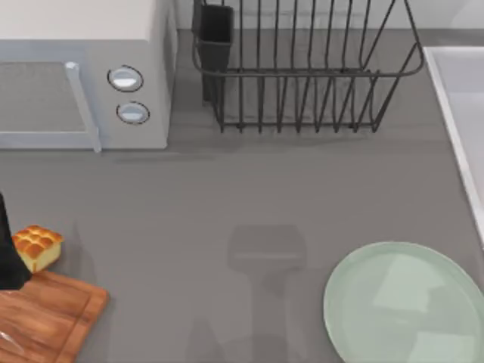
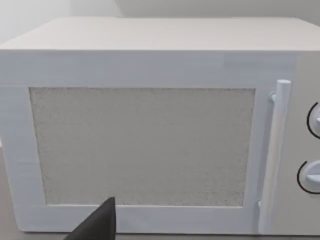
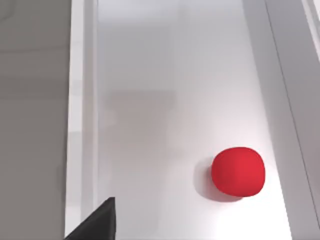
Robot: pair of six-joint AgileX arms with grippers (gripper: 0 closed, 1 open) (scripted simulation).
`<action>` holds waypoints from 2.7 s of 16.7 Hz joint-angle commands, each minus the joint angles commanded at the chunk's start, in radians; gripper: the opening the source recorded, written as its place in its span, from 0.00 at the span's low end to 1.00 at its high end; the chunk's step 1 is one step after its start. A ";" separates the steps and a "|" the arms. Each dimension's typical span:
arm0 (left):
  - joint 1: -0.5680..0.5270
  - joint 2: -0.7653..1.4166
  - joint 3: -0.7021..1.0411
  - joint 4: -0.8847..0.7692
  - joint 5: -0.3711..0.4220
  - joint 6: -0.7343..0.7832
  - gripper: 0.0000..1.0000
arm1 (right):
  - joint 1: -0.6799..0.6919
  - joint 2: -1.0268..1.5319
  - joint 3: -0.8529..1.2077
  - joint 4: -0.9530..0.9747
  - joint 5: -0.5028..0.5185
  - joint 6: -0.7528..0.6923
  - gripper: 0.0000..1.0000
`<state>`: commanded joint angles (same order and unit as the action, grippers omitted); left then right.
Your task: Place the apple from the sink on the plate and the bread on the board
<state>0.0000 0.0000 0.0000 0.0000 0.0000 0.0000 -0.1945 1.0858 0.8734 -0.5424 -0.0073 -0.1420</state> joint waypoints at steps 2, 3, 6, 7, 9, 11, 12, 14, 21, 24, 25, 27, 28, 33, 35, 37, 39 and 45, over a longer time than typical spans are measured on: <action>0.000 0.000 0.000 0.000 0.000 0.000 1.00 | -0.033 0.201 0.153 -0.103 0.000 -0.032 1.00; 0.000 0.000 0.000 0.000 0.000 0.000 1.00 | -0.049 0.300 0.228 -0.153 0.000 -0.048 1.00; 0.000 0.000 0.000 0.000 0.000 0.000 1.00 | -0.091 0.582 0.444 -0.295 0.002 -0.095 1.00; 0.000 0.000 0.000 0.000 0.000 0.000 1.00 | -0.104 0.669 0.510 -0.339 0.002 -0.110 1.00; 0.000 0.000 0.000 0.000 0.000 0.000 1.00 | -0.125 0.826 0.632 -0.417 0.005 -0.138 1.00; 0.000 0.000 0.000 0.000 0.000 0.000 1.00 | -0.141 0.954 0.733 -0.482 0.007 -0.162 1.00; 0.000 0.000 0.000 0.000 0.000 0.000 1.00 | -0.148 1.005 0.774 -0.509 0.008 -0.172 1.00; 0.000 0.000 0.000 0.000 0.000 0.000 1.00 | -0.157 1.079 0.835 -0.548 0.010 -0.188 1.00; 0.000 0.000 0.000 0.000 0.000 0.000 1.00 | -0.156 1.111 0.860 -0.564 0.010 -0.194 1.00; 0.000 0.000 0.000 0.000 0.000 0.000 1.00 | -0.156 1.135 0.840 -0.526 0.010 -0.193 1.00; 0.000 0.000 0.000 0.000 0.000 0.000 1.00 | -0.156 1.155 0.825 -0.492 0.011 -0.193 1.00; 0.000 0.000 0.000 0.000 0.000 0.000 1.00 | -0.157 1.208 0.787 -0.395 0.011 -0.192 1.00; 0.000 0.000 0.000 0.000 0.000 0.000 1.00 | -0.158 1.237 0.766 -0.337 0.012 -0.192 1.00; 0.000 0.000 0.000 0.000 0.000 0.000 1.00 | -0.160 1.365 0.676 -0.121 0.013 -0.190 1.00; 0.000 0.000 0.000 0.000 0.000 0.000 1.00 | -0.160 1.379 0.668 -0.105 0.013 -0.190 1.00; 0.000 0.000 0.000 0.000 0.000 0.000 1.00 | -0.160 1.379 0.668 -0.105 0.013 -0.190 1.00; 0.000 0.000 0.000 0.000 0.000 0.000 1.00 | -0.160 1.379 0.668 -0.105 0.013 -0.190 0.92; 0.000 0.000 0.000 0.000 0.000 0.000 1.00 | -0.160 1.379 0.668 -0.105 0.013 -0.190 0.47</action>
<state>0.0000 0.0000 0.0000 0.0000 0.0000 0.0000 -0.3549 2.4645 1.5410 -0.6472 0.0059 -0.3324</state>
